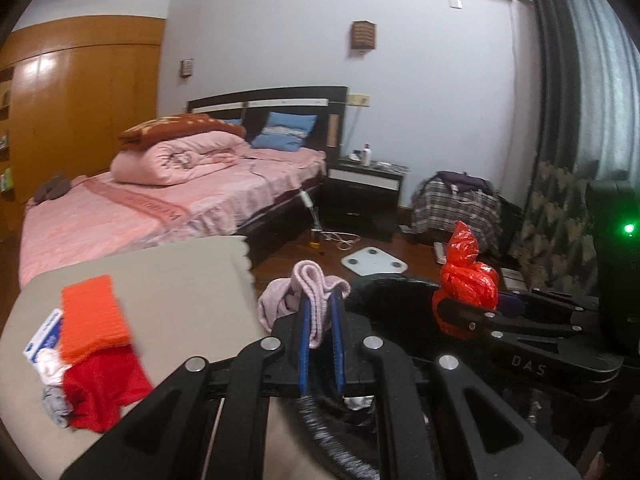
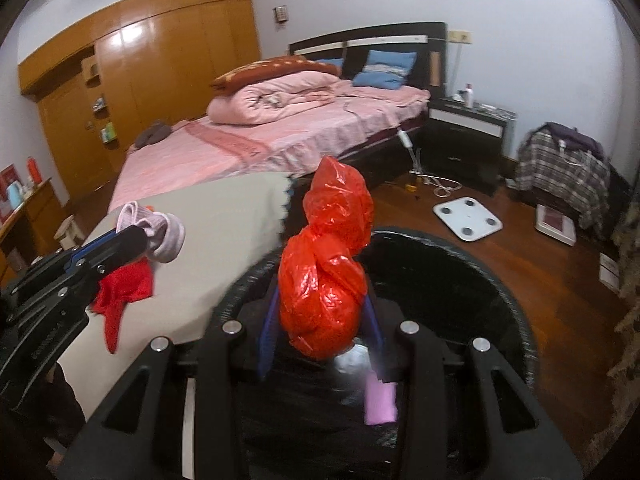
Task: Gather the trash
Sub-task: 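Drop the red bag and pink sock into the trash bin with both tools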
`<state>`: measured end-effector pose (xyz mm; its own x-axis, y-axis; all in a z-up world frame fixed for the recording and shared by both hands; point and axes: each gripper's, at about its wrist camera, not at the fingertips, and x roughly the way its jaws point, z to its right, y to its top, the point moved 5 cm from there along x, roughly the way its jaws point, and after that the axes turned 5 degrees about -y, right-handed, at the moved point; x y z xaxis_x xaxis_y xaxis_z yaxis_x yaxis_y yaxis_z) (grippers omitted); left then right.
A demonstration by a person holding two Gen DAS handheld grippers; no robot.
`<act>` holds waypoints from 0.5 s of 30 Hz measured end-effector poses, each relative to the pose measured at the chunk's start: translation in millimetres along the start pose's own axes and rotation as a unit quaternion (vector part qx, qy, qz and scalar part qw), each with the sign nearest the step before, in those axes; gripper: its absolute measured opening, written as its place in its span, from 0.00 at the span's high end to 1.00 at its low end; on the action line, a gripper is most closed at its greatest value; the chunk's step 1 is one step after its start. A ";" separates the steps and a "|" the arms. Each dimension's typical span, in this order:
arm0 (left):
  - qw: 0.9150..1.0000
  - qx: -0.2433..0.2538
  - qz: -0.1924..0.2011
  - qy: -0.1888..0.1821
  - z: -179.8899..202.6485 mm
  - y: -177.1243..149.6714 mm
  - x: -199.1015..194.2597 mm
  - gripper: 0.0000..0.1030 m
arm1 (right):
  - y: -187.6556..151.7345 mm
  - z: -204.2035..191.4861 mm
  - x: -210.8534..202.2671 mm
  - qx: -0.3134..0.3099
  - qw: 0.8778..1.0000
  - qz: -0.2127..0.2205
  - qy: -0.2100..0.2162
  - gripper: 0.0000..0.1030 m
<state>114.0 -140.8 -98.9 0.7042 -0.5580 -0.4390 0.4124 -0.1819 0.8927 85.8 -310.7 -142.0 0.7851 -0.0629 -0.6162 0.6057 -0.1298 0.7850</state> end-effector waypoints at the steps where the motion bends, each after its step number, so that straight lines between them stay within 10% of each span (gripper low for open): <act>1: 1.000 0.002 -0.002 -0.007 5.9 0.7 3.8 0.90 | -0.5 4.2 -0.1 0.002 1.000 0.000 -0.004 0.65; 13: 0.997 0.020 -0.026 -0.065 52.4 -1.9 39.7 0.89 | -14.1 55.0 -5.0 0.030 0.998 -0.003 -0.053 0.62; 15: 0.997 0.020 -0.027 -0.067 54.3 -2.5 41.7 0.74 | -16.4 59.6 -4.6 0.035 0.997 -0.006 -0.061 0.51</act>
<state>111.0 -207.6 -113.9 0.5968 -0.6493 -0.4715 0.4223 -0.2454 0.8726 64.6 -367.3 -155.8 0.7532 -0.1808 -0.6324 0.6017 -0.1990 0.7735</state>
